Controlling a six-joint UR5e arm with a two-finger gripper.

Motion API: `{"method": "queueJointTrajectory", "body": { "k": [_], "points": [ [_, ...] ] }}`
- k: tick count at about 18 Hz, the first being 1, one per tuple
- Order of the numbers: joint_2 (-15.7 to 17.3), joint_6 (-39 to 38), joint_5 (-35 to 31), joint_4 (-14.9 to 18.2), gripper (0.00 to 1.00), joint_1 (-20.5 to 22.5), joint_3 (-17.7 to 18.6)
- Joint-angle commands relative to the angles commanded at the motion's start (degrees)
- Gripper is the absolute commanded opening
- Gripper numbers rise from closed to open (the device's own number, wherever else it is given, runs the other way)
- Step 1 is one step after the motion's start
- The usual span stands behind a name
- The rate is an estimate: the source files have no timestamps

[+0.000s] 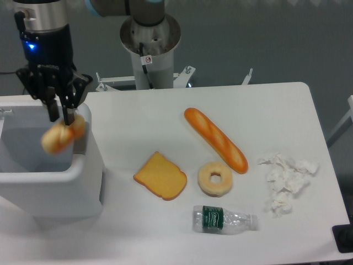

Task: Place the round bread in the trash can

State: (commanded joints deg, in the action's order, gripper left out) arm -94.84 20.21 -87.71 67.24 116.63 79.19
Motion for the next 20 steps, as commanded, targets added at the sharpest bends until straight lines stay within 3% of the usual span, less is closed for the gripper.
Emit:
{"method": "queueJointTrajectory", "body": {
  "k": [4, 8, 13, 16, 20],
  "points": [
    [0.5, 1.2, -1.3, 0.0, 1.0, 1.1, 0.0],
    [0.5, 8.9, -1.1, 0.0, 1.0, 11.3, 0.3],
    [-0.4, 26.9, 0.6, 0.0, 1.0, 25.1, 4.8],
    [-2.4, 33.0, 1.8, -0.1, 1.0, 32.2, 7.0],
    [-7.3, 44.4, 1.4, 0.1, 1.0, 39.2, 7.0]
  ]
}}
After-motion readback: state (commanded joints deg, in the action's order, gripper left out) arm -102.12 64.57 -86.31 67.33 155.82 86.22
